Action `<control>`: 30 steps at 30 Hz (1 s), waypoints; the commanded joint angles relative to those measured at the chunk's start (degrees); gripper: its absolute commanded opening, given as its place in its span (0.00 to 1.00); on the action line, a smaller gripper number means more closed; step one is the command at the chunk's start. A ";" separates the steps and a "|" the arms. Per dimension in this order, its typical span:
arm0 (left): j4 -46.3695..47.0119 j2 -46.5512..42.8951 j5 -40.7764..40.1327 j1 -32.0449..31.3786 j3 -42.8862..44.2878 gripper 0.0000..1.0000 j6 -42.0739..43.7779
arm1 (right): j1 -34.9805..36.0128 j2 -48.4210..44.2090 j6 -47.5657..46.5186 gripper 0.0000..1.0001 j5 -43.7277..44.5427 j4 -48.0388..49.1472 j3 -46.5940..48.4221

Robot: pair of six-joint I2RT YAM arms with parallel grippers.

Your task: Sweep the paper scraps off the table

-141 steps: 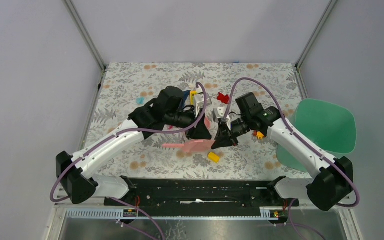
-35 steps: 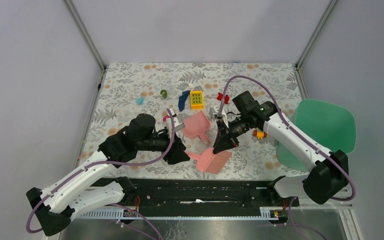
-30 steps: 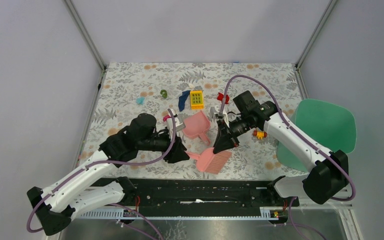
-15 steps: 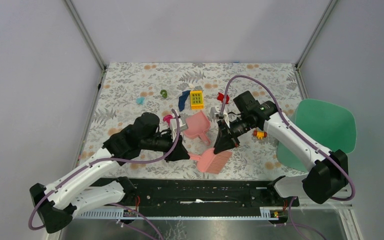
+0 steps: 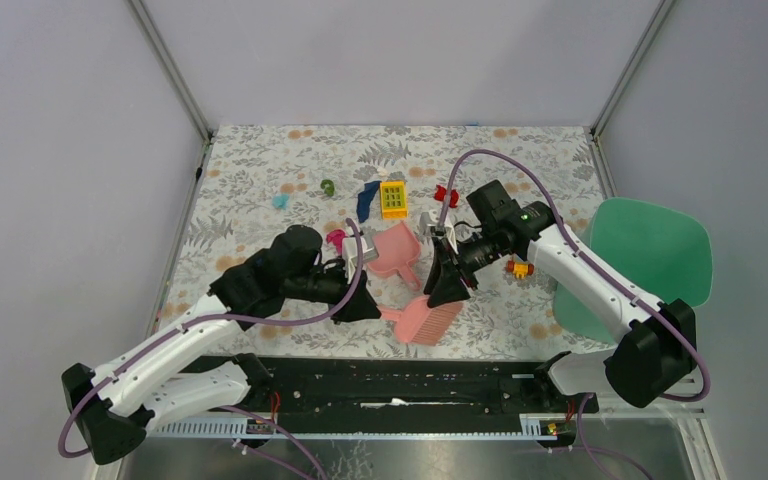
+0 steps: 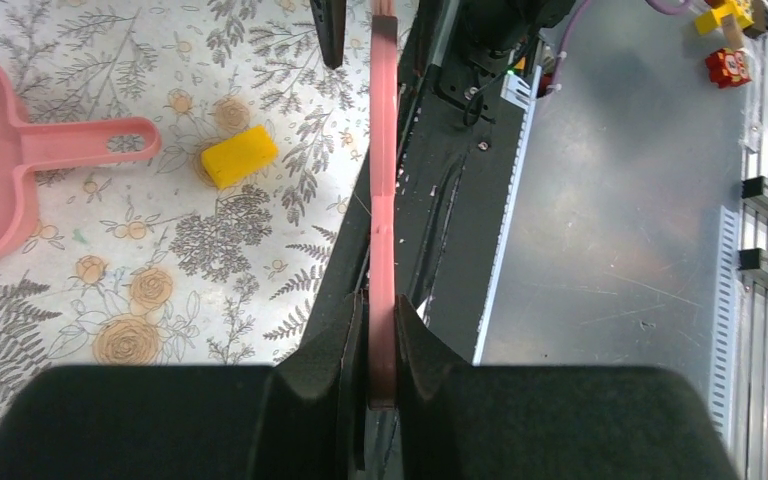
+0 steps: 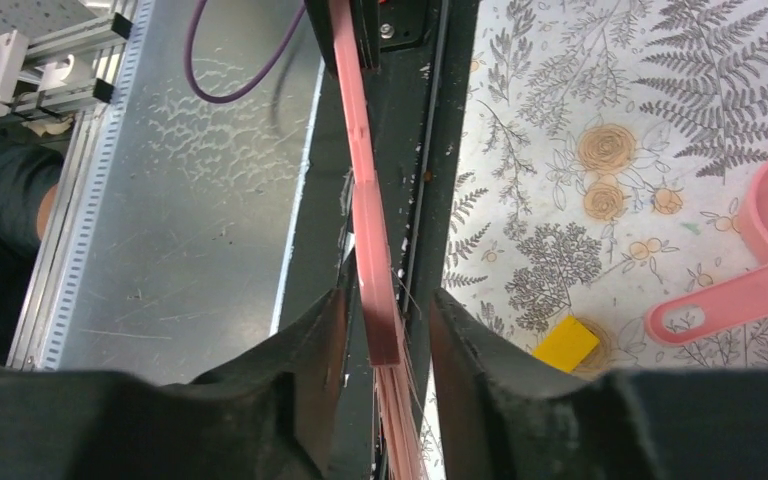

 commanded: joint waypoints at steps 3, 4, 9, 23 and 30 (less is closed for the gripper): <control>2.84 -2.21 -1.90 -0.17 -0.39 0.00 -0.26 | -0.28 -1.56 3.46 0.55 3.24 4.19 0.85; 3.00 -2.44 -1.80 -0.17 -0.56 0.00 -0.43 | -0.28 -1.75 3.41 0.59 3.22 4.38 0.51; 3.80 -2.68 -1.20 -0.15 -0.49 0.00 -0.46 | -0.17 -1.40 2.89 0.73 3.07 5.09 -1.91; 8.49 2.01 3.18 -0.17 0.17 0.13 -1.66 | -0.03 -0.14 3.86 0.00 -2.42 6.20 -2.88; 8.45 2.37 5.13 -0.11 0.47 0.23 -1.13 | -0.07 -0.26 3.99 0.00 -2.16 6.99 -3.58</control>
